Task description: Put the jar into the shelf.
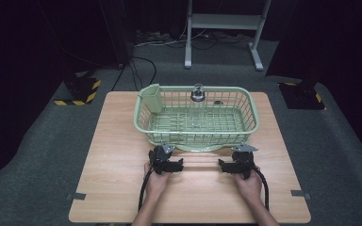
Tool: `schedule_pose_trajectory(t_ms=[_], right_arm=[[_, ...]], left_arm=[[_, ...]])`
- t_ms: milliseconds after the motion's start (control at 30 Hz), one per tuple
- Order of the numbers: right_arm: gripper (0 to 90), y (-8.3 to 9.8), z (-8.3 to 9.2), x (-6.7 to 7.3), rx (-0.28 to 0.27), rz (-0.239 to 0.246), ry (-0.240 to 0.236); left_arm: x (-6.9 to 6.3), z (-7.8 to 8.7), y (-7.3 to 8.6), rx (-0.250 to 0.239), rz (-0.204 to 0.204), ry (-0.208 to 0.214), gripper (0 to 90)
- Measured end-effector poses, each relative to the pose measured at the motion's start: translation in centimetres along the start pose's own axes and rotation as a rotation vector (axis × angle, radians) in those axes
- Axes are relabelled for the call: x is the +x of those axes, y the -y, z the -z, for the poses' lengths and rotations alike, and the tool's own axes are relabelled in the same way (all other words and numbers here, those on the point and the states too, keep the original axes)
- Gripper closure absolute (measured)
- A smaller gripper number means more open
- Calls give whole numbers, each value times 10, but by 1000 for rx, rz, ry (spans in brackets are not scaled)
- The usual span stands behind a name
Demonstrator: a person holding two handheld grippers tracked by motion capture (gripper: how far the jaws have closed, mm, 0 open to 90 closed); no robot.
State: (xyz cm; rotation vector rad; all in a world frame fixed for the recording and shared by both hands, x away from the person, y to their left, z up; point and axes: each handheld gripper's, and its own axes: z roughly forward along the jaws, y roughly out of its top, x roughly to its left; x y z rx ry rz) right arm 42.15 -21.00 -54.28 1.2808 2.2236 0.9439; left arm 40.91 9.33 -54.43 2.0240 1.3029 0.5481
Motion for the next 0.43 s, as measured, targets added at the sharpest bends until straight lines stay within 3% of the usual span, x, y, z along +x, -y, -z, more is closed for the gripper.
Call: schedule_pose_trajectory(t_ms=[433], right_arm=[[111, 0, 0, 0, 0, -1, 0]], left_arm=[[-1, 0, 0, -2, 6, -4, 85]])
